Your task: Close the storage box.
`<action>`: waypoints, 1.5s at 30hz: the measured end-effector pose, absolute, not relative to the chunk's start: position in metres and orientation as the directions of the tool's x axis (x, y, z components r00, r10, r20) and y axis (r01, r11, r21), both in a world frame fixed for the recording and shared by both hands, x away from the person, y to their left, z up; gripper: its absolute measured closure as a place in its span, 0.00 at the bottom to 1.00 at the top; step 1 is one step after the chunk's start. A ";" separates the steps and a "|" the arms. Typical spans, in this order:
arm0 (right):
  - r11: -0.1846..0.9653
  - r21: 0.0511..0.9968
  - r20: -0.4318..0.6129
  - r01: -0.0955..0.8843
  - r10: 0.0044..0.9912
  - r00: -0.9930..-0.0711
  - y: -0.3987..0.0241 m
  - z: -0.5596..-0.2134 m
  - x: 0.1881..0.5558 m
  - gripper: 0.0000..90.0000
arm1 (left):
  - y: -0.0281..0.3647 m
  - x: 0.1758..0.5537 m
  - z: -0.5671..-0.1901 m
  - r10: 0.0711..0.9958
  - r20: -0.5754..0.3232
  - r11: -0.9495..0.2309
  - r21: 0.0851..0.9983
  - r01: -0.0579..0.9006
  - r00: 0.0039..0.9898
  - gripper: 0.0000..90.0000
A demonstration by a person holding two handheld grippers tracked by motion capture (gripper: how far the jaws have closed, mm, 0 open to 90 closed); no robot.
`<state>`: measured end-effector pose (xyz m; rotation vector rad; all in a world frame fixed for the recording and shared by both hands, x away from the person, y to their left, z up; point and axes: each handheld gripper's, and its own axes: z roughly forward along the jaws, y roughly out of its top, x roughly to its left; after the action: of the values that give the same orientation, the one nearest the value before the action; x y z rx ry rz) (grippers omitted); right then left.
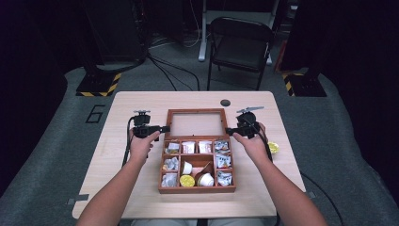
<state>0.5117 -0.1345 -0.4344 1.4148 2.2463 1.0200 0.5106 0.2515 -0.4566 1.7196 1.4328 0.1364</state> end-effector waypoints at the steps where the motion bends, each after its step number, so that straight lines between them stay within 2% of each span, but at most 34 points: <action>1: 0.260 0.697 0.124 0.669 0.875 -0.469 -0.133 -0.436 0.513 0.40 | 0.251 0.511 -0.458 0.843 -0.424 0.038 0.661 0.749 0.331 0.41; 29: 0.220 0.657 0.197 0.721 0.873 -0.446 -0.119 -0.457 0.530 0.38 | 0.236 0.519 -0.475 0.831 -0.448 0.033 0.631 0.775 0.329 0.41; 45: 0.172 0.621 0.279 0.765 0.863 -0.421 -0.118 -0.466 0.539 0.37 | 0.237 0.525 -0.482 0.829 -0.457 0.034 0.615 0.788 0.321 0.39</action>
<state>0.5386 -0.1180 -0.4663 1.6072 2.2962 1.0826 0.5247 0.2369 -0.4821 1.7396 1.4576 0.0609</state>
